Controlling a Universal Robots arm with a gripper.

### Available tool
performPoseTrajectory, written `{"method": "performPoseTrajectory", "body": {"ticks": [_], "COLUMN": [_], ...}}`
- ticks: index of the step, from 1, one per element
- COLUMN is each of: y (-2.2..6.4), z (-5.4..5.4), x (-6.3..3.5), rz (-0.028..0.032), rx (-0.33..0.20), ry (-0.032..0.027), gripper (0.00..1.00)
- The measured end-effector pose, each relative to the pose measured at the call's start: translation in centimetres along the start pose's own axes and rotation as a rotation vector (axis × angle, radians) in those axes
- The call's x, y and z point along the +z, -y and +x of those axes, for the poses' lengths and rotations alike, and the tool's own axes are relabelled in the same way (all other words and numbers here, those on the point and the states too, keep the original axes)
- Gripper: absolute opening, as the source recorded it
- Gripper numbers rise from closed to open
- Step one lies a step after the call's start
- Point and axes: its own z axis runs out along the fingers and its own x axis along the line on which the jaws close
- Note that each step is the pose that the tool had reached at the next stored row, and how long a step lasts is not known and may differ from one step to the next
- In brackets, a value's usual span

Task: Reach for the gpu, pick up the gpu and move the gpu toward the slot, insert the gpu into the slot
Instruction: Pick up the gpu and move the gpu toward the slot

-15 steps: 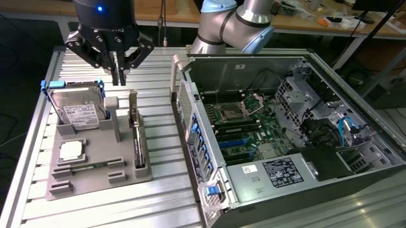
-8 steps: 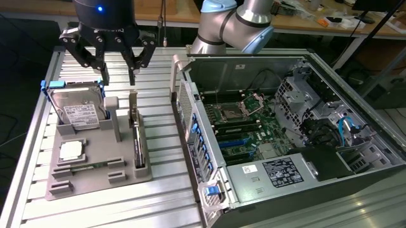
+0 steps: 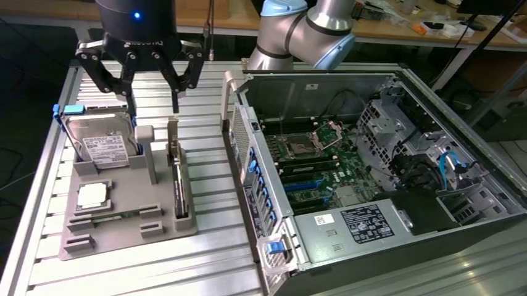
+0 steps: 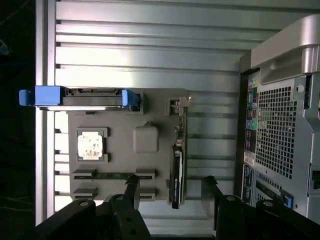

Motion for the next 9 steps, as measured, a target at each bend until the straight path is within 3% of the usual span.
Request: {"method": "performPoseTrajectory", "body": {"ticks": [2, 4, 9], "y": [0.01, 0.01, 0.01], "z": [-0.11, -0.11, -0.11], "x": [0.26, 0.45, 0.95], "rz": [-0.0001, -0.0001, 0.0033], "rx": [-0.015, -0.028, -0.101], "ry": [-0.0118, -0.016, -0.0179], "gripper": [0.61, 0.61, 0.61]}}
